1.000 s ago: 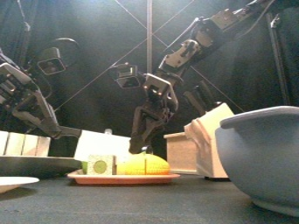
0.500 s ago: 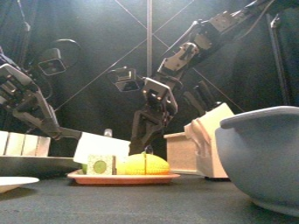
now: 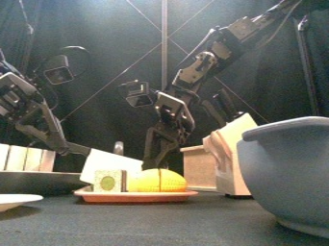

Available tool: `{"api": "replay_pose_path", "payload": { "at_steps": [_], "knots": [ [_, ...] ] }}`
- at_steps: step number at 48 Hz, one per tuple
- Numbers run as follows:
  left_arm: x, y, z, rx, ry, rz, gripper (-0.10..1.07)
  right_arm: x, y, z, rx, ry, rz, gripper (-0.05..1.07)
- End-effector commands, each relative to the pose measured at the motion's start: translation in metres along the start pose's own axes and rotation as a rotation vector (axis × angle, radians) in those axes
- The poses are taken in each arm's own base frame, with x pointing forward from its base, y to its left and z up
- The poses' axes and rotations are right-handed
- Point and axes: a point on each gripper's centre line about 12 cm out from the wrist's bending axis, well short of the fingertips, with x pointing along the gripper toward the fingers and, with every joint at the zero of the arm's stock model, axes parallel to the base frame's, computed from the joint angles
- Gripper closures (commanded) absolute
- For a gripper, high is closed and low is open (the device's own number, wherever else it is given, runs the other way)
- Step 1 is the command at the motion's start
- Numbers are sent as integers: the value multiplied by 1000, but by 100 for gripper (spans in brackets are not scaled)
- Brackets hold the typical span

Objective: Cut green sushi roll in half

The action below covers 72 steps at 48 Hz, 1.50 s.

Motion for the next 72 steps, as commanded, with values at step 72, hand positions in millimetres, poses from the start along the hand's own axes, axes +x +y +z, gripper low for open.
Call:
{"api": "replay_pose_path", "payload": {
  "at_steps": [72],
  "knots": [
    [-43,-23,44,18,-196,-80,50,-64,10,24,-22,-108,15,72]
  ]
}}
